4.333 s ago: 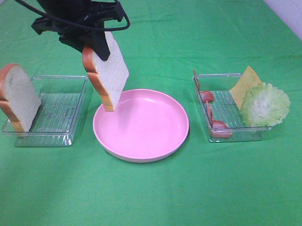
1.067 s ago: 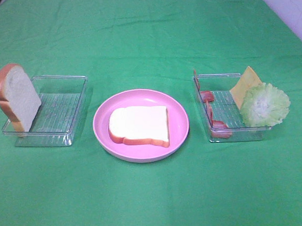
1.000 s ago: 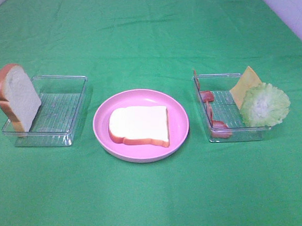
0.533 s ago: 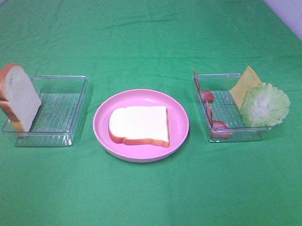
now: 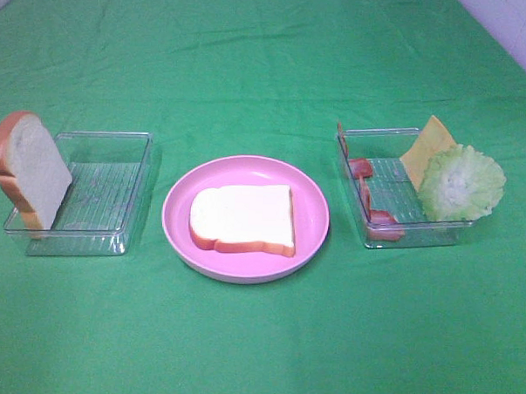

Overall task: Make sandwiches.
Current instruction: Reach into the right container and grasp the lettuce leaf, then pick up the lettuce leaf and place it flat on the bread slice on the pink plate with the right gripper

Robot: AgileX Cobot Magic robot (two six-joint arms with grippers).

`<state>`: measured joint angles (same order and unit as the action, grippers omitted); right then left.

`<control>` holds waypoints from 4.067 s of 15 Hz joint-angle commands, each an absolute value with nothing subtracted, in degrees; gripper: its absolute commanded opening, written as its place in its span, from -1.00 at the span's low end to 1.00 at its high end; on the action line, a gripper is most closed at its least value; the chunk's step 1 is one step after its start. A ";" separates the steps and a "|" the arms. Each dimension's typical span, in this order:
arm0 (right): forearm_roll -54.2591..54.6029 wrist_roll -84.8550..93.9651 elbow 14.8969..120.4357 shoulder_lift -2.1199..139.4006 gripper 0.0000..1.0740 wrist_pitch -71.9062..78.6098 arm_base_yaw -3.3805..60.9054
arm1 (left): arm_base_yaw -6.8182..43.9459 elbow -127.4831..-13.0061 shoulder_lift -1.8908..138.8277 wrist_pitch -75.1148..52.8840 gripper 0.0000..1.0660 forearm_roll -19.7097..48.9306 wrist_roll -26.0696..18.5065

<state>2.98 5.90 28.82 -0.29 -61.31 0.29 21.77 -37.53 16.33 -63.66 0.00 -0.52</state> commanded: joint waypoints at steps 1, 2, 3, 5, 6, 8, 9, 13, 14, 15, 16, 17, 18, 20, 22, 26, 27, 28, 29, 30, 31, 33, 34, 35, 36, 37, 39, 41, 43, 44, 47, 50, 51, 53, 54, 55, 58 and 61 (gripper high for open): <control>2.92 5.73 28.82 -0.74 0.58 -60.68 -0.06 | 21.94 -34.72 12.55 -62.74 0.46 -2.86 -0.52; 2.81 5.73 28.82 -0.74 0.58 -60.62 -0.06 | 21.94 -33.63 11.00 -62.91 0.46 -3.04 0.00; 2.29 5.21 28.88 -0.52 0.58 -60.50 -0.06 | 21.94 -32.37 9.22 -63.08 0.46 -2.86 0.00; 2.29 3.15 29.28 1.20 0.55 -59.76 -0.06 | 21.94 -29.74 5.90 -61.88 0.46 -2.58 0.00; 2.29 0.63 29.91 2.81 0.52 -58.38 -0.06 | 21.94 -29.39 4.35 -60.79 0.46 -2.58 0.00; 2.29 -2.81 30.31 9.28 0.41 -49.16 -0.06 | 21.94 -28.53 2.41 -59.70 0.46 -2.52 0.00; 2.29 -3.78 30.31 13.29 0.35 -44.12 -0.06 | 21.94 -28.53 2.46 -59.76 0.46 -2.18 0.00; 2.98 -4.13 30.94 30.77 0.20 -33.00 -0.06 | 21.94 -28.53 2.46 -59.76 0.45 -1.09 0.00; 3.32 -4.13 32.60 36.44 0.13 -33.06 -0.06 | 21.94 -28.53 2.46 -59.76 0.44 -1.20 0.00; 3.72 -4.13 34.72 42.11 0.09 -33.58 -0.06 | 21.94 -28.53 2.46 -59.76 0.44 -1.20 0.00; 4.01 -4.13 37.59 48.41 0.07 -34.38 -0.06 | 21.94 -28.53 2.46 -59.76 0.44 -1.20 0.00; 4.01 -3.84 40.91 54.66 0.07 -35.87 -0.06 | 21.94 -28.53 2.46 -59.76 0.44 -1.20 0.00; 4.24 -3.50 47.61 65.49 0.06 -39.65 -0.06 | 21.94 -28.53 2.46 -59.76 0.44 -1.20 0.00; 4.30 -3.44 53.40 73.91 0.06 -44.12 -0.06 | 21.94 -28.53 2.46 -59.76 0.44 -1.20 0.00; 4.47 -1.95 60.28 83.25 0.06 -49.50 -0.11 | 21.94 -28.53 2.46 -59.76 0.44 -1.20 0.00; 6.99 2.75 73.40 99.12 0.06 -58.67 -0.17 | 21.94 -28.53 2.46 -59.76 0.44 -1.20 0.00; 6.99 2.75 76.20 101.93 0.06 -59.36 -0.34 | 21.94 -28.53 2.46 -59.76 0.44 -1.20 0.00; 7.96 2.81 78.61 104.51 0.07 -60.10 -1.38 | 21.94 -28.53 2.46 -59.76 0.44 -1.20 0.00; 9.91 3.32 81.07 106.80 0.10 -60.68 -3.32 | 21.94 -28.53 2.46 -59.76 0.44 -1.20 0.00; 12.49 5.61 82.79 108.29 0.18 -61.54 -5.50 | 21.94 -28.53 2.46 -59.76 0.44 -1.20 0.00; 16.96 9.68 84.63 110.07 0.32 -63.31 -7.68 | 21.94 -28.53 2.46 -59.76 0.44 -1.20 0.00; 22.06 14.73 85.66 112.59 0.41 -63.54 -9.91 | 21.94 -28.53 2.46 -59.76 0.44 -1.26 0.00; 21.72 15.70 85.89 113.62 0.41 -63.03 -10.14 | 21.94 -28.53 2.46 -59.76 0.44 -1.26 0.00; 20.80 17.19 85.89 115.11 0.41 -61.94 -10.20 | 21.94 -28.53 2.46 -59.76 0.44 -1.26 0.00; 20.74 17.65 85.89 116.25 0.41 -61.13 -10.20 | 21.94 -28.53 2.46 -59.76 0.44 -1.32 0.00; 20.74 17.76 85.89 117.17 0.41 -60.96 -10.20 | 21.94 -28.53 2.46 -59.76 0.44 -1.32 0.00; 20.91 17.76 85.89 118.20 0.32 -60.39 -10.14 | 21.94 -28.53 2.46 -59.76 0.44 -1.32 0.00; 22.06 17.76 85.89 119.00 0.11 -60.05 -10.14 | 21.94 -28.53 2.46 -59.76 0.44 -1.32 0.00; 23.15 17.82 85.89 119.40 -0.11 -60.05 -10.14 | 21.94 -28.53 2.46 -59.76 0.44 -1.32 0.00; 23.32 17.82 85.89 119.40 -0.18 -60.05 -10.14 | 21.94 -28.53 2.46 -59.76 0.44 -1.32 0.00; 23.38 17.76 85.89 119.40 -0.62 -60.05 -10.14 | 21.94 -28.53 2.46 -59.76 0.44 -1.32 0.00; 23.38 17.76 85.89 117.57 -1.00 -60.50 -10.14 | 21.94 -28.53 2.46 -59.76 0.44 -1.32 0.00; 23.43 17.76 86.29 117.11 -1.00 -61.42 -10.14 | 21.94 -28.53 2.46 -59.76 0.44 -1.32 0.00; 24.41 18.22 86.40 115.91 -1.00 -63.77 -10.14 | 21.94 -28.53 2.46 -59.76 0.44 -1.32 0.00; 24.92 18.62 86.40 115.51 -1.00 -64.46 -10.08 | 21.94 -28.53 2.46 -59.76 0.44 -1.32 0.00; 26.07 19.37 86.40 114.48 -1.00 -65.60 -9.97 | 21.94 -28.53 2.46 -59.76 0.44 -1.32 0.00; 30.88 20.80 86.34 110.87 -1.00 -67.55 -9.97 | 21.94 -28.53 2.46 -59.76 0.44 -1.32 0.00; 37.47 22.98 86.23 107.77 -1.00 -70.36 -9.97 | 21.94 -28.53 2.46 -59.76 0.44 -1.32 0.00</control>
<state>36.21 21.83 86.06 108.35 -69.10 -9.97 21.77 -28.59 2.86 -60.50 -1.26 -0.52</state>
